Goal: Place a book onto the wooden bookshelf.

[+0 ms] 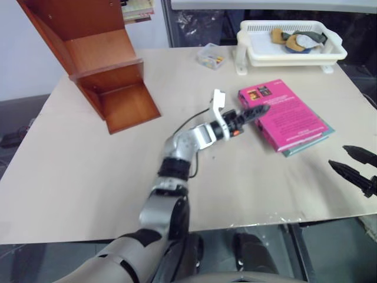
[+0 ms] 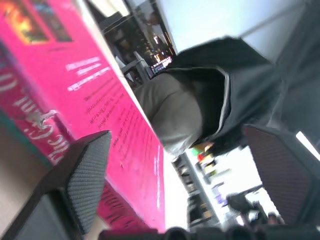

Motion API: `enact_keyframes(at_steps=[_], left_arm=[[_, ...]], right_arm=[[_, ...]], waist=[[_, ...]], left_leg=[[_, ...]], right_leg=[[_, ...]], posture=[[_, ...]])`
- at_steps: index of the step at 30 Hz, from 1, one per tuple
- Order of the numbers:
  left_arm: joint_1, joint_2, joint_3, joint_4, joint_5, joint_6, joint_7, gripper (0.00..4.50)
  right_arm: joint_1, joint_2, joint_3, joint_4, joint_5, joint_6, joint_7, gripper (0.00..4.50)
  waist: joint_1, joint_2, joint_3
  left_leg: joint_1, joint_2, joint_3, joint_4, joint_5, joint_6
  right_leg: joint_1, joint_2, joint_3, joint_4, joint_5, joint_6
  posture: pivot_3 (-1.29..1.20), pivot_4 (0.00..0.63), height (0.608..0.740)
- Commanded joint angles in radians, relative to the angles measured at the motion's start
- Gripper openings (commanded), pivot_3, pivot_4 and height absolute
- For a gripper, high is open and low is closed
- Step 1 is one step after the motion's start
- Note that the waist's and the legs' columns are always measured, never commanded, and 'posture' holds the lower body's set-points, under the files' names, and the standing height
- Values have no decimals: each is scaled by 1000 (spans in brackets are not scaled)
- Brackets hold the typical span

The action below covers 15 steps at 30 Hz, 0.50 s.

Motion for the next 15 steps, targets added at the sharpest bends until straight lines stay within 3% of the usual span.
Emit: enact_keyframes(at_steps=[1,8,11,15], left_arm=[[75,124,-106,-272,71,-58,-90,4487],[205,362,-98,-570,80,-150,-219,4487],[273,521,-59,-693,117,-237,-306,4487],[296,618,15,-765,38,-222,-341,4487]], right_arm=[[-68,-6,6,51,-22,-13,-50,3177],[-279,-24,78,237,-144,-54,-161,3177],[-446,-10,138,369,-212,-67,-253,3177],[-609,3,192,539,-289,-74,-354,3177]], waist=[[-6,0,0],[8,1,0],[-1,1,0],[-8,1,0]], left_leg=[[0,0,0,0,0,0],[0,-1,0,1,0,-1],[0,0,1,0,0,-1],[0,0,1,-1,0,-1]], right_leg=[[0,0,1,1,0,0],[0,-2,0,1,0,0],[-1,-2,1,1,0,-1],[-1,-1,0,1,0,-1]], posture=[[0,150,740],[0,150,740],[0,150,740],[0,150,740]])
